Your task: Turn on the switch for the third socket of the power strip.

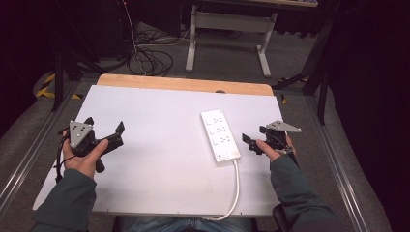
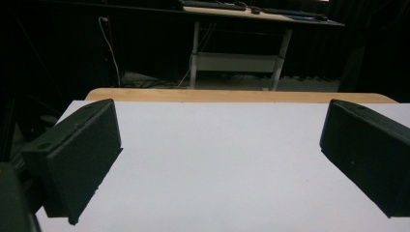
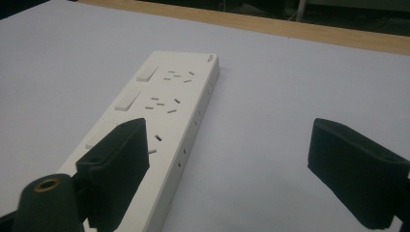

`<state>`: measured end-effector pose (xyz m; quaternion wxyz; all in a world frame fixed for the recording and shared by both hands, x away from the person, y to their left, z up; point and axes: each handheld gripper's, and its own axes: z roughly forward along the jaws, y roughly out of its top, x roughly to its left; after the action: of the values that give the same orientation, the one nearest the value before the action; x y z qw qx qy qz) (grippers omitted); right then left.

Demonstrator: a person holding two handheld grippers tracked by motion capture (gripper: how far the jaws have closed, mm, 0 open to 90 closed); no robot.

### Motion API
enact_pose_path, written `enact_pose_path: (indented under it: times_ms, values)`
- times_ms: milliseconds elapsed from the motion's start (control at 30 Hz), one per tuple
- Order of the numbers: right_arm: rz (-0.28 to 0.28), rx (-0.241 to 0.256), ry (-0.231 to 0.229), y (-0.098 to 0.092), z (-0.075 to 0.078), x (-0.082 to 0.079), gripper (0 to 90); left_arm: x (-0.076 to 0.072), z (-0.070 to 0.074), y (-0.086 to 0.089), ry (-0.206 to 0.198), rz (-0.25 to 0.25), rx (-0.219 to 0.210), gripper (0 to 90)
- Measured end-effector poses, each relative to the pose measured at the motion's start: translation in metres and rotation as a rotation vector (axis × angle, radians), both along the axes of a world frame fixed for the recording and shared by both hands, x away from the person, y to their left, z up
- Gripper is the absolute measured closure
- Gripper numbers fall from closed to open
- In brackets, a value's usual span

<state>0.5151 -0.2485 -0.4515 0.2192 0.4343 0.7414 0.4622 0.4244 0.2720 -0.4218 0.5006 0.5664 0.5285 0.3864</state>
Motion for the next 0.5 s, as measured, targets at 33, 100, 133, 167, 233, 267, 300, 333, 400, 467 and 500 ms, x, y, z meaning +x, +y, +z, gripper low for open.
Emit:
enact_pose_path:
  times_ms: [33,100,133,167,233,267,300,333,400,467,500]
  values:
    - [-0.003,0.003,-0.001,0.0002,0.0002,-0.0001,15.0,-0.0001,-0.0001,0.0000,0.002,-0.002,0.002,1.5]
    - [-0.001,0.002,-0.002,0.0002,0.0003,-0.0001,15.0,-0.0006,-0.0001,0.0004,0.006,-0.001,0.003,1.5]
    - [0.002,0.000,-0.002,0.0004,0.0001,0.0000,15.0,-0.0007,0.0000,0.0008,0.006,-0.002,0.006,1.5]
    - [0.001,-0.001,0.001,0.0008,0.0000,0.0000,14.9,-0.0008,-0.0001,0.0009,0.007,-0.002,0.006,1.6]
    - [0.002,0.000,-0.001,0.0018,-0.0002,0.0004,15.0,-0.0007,-0.0005,0.0009,0.009,0.000,0.002,1.6]
    - [0.004,-0.001,-0.002,0.0022,-0.0003,0.0005,14.9,-0.0006,-0.0007,0.0009,0.010,0.000,0.002,1.6]
    - [0.006,-0.002,-0.001,0.0026,-0.0005,0.0005,14.7,-0.0006,-0.0008,0.0011,0.011,-0.002,0.002,1.6]
    - [0.011,-0.012,-0.006,0.0032,-0.0008,0.0006,14.9,-0.0006,-0.0008,0.0009,0.012,-0.002,0.000,1.7]
    - [0.008,-0.011,-0.010,0.0036,-0.0007,0.0005,15.6,-0.0009,-0.0006,0.0010,0.013,-0.002,0.001,1.7]
    - [-0.009,-0.010,-0.019,0.0037,-0.0003,0.0007,19.1,-0.0008,-0.0007,0.0013,0.011,0.000,0.001,1.7]
    - [-0.009,-0.010,-0.019,0.0037,-0.0003,0.0007,19.1,-0.0007,-0.0007,0.0014,0.011,0.001,0.001,1.7]
